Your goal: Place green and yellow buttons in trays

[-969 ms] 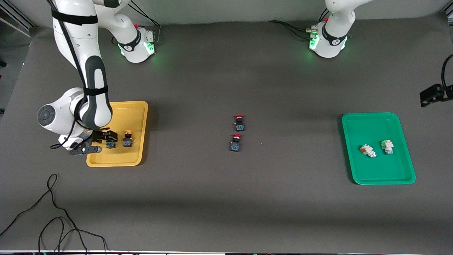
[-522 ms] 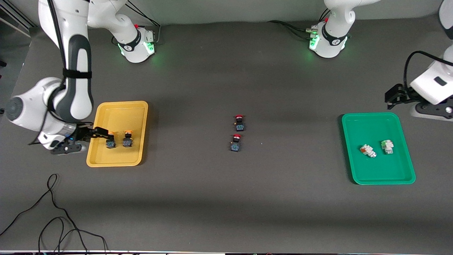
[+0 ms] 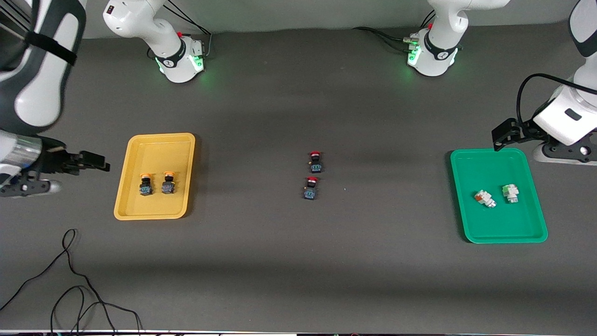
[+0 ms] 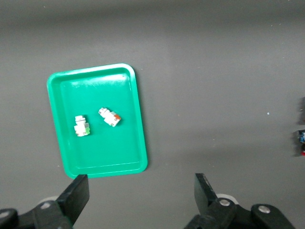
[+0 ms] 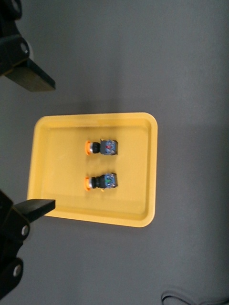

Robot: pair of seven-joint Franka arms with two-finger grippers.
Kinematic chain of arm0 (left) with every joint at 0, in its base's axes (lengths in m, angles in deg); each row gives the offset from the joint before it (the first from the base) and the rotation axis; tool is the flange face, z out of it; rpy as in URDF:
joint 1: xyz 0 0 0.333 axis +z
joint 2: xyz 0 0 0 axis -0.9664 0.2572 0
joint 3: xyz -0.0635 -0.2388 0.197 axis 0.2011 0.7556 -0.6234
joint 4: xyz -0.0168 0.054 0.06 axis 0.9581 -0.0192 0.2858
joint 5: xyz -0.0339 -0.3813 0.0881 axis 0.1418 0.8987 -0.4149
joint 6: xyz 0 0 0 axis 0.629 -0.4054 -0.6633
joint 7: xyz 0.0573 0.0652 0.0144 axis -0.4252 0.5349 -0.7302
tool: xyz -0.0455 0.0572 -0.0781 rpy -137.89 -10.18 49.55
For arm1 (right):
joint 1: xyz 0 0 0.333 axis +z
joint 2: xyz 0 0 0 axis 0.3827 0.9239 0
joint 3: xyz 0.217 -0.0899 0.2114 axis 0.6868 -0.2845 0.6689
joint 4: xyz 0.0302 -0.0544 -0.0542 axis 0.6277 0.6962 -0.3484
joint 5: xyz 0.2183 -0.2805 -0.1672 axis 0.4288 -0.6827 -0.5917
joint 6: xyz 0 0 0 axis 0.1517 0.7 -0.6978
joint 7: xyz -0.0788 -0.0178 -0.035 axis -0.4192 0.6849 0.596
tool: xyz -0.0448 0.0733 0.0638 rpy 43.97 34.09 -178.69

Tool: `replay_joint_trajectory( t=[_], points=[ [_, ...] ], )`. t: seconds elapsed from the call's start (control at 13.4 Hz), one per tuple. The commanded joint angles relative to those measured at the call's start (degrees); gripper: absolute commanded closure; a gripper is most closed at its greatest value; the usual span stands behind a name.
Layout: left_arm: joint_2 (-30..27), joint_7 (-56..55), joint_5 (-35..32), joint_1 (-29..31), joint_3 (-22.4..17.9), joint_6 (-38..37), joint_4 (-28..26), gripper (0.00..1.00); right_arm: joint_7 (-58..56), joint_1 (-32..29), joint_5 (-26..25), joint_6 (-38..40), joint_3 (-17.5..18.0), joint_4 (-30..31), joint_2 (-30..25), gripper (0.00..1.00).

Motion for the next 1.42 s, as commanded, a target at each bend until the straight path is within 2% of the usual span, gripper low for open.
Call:
replay_joint_trajectory(
  t=[0.0, 0.15, 0.45, 0.6, 0.89, 1.34],
  points=[
    [0.0, -2.0, 2.1, -0.4, -1.4, -0.5, 0.6, 0.01, 4.3, 0.0, -3.8, 9.9, -1.7, -10.2, -0.5, 0.0],
    [-0.1, -4.7, 2.2, -0.4, -1.3, -1.0, 0.5, 0.01, 4.7, 0.0, -5.1, 12.6, -1.8, -15.5, -0.3, 0.0],
    [-0.2, -6.2, 2.3, -0.3, -1.2, -2.2, 0.5, 0.01, 5.1, 0.1, -4.9, 12.8, -2.4, -15.9, -0.3, 0.0],
    [-0.1, -6.4, 2.3, -0.4, -1.2, -2.2, 0.5, 0.01, 12.3, 2.0, -4.7, 12.7, -2.1, -16.8, -0.3, 0.0],
    [-0.2, -6.5, 2.3, -0.4, -1.1, -2.3, 0.5, 0.01, 16.7, 4.9, -4.5, 12.7, -2.1, -17.0, 0.0, 0.0],
    [-0.2, -6.4, 2.2, -0.4, -1.1, -2.4, 0.5, 0.01, 17.6, 6.2, -4.6, 12.7, -2.1, -16.9, 0.1, 0.0]
  ],
)
